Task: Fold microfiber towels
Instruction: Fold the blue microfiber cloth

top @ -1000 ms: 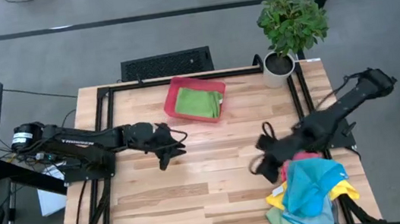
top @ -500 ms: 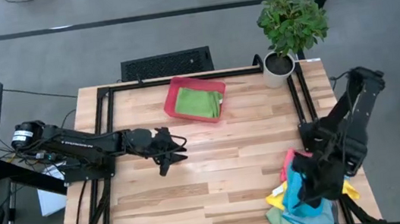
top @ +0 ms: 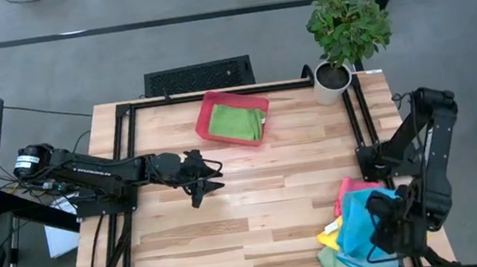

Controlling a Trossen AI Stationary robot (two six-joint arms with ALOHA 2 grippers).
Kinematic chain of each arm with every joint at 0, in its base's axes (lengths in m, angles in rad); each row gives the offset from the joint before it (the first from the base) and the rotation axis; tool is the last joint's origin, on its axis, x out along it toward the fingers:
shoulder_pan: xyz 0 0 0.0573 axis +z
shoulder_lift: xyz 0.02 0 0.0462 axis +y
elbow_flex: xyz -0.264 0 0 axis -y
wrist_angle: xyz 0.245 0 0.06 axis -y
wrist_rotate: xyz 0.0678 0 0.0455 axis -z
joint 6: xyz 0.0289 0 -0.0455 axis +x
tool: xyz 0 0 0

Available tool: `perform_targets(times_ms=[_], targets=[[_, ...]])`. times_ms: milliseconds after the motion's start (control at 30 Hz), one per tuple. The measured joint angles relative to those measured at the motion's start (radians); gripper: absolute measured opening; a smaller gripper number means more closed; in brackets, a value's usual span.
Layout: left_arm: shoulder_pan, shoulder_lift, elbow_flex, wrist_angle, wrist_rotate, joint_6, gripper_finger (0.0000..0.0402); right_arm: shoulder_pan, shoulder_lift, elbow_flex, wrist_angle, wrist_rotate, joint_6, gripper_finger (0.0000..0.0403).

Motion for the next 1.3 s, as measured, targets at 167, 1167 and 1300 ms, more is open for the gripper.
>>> perform_targets(times_ms=[167, 1167, 1300], targets=[[0.0, 0.001, 0.0, 0.0, -0.01, 0.0, 0.0175, -0.001, 0.045, 0.0, -0.01, 0.023, -0.017, 0.0218], [-0.088, 0.003, 0.0, 0.136, -0.058, 0.007, 0.0175, -0.369, 0.097, 0.189, -0.141, 0.412, -0.673, 0.0011], [-0.109, 0.021, 0.0, 0.201, -0.127, 0.023, 0.0175, -0.501, 0.097, 0.203, -0.101, 0.434, -0.819, 0.0027]])
